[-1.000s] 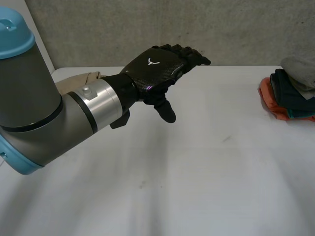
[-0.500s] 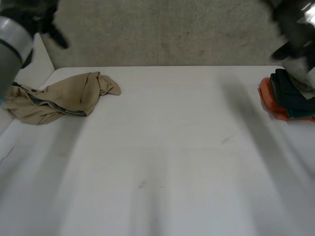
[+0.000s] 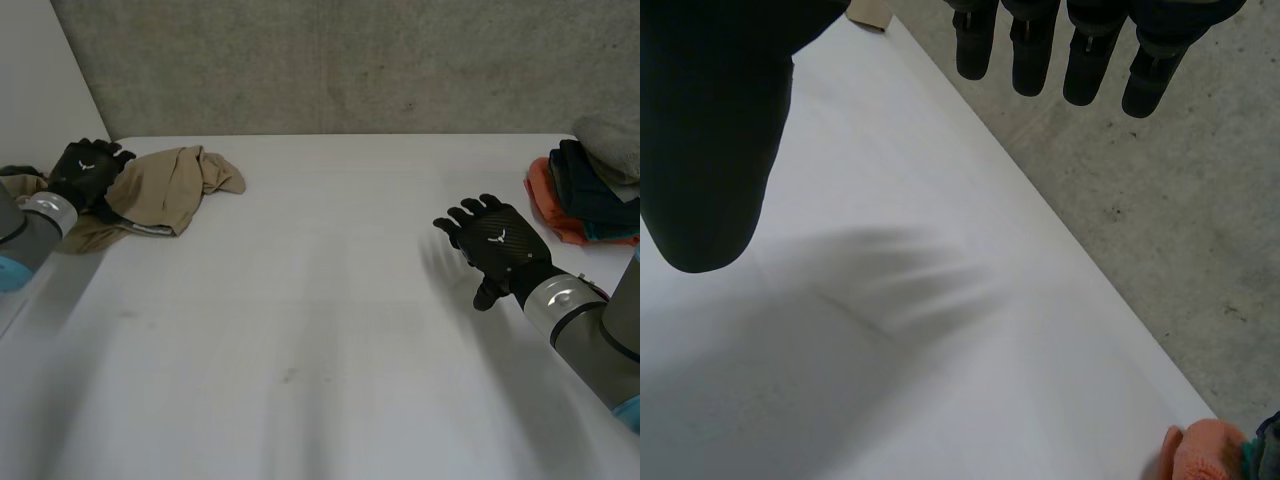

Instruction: Fold the laundry.

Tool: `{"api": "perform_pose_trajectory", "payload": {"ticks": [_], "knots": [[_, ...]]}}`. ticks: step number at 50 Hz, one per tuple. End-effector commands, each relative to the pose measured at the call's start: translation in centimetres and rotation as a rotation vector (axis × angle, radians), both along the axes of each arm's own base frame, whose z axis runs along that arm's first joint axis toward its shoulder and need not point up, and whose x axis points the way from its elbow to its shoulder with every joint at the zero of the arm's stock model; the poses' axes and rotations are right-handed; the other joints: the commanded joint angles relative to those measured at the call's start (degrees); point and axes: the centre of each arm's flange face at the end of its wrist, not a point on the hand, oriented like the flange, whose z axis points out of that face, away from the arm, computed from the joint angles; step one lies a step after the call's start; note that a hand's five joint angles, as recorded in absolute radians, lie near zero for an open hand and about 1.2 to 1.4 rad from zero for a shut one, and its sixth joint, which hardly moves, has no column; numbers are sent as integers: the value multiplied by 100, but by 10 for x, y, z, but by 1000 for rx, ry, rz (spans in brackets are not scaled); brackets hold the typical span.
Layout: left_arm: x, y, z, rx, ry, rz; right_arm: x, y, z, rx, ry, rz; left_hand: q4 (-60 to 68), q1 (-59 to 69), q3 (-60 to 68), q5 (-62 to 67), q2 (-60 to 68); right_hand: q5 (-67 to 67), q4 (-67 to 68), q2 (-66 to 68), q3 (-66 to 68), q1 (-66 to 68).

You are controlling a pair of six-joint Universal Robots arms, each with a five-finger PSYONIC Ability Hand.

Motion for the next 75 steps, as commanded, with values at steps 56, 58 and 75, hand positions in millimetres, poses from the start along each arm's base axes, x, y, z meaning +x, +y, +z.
{"api": "perform_pose_trajectory", "payload": {"ticks": [56,58,75], "knots": [[-318,304,91,171,465,-579,-43,-27,26,34,-235,-320,731,714,721,682,733,-277,-230,-213,-216,-288],[-316,307,91,184,456,-579,-42,-26,26,37,-235,-319,172,155,162,123,174,-277,-230,-213,-216,-288],[-167,258,110,220,252,-197,-29,15,34,293,-172,-263,170,153,159,121,172,-277,-230,-213,-216,-288]]}}
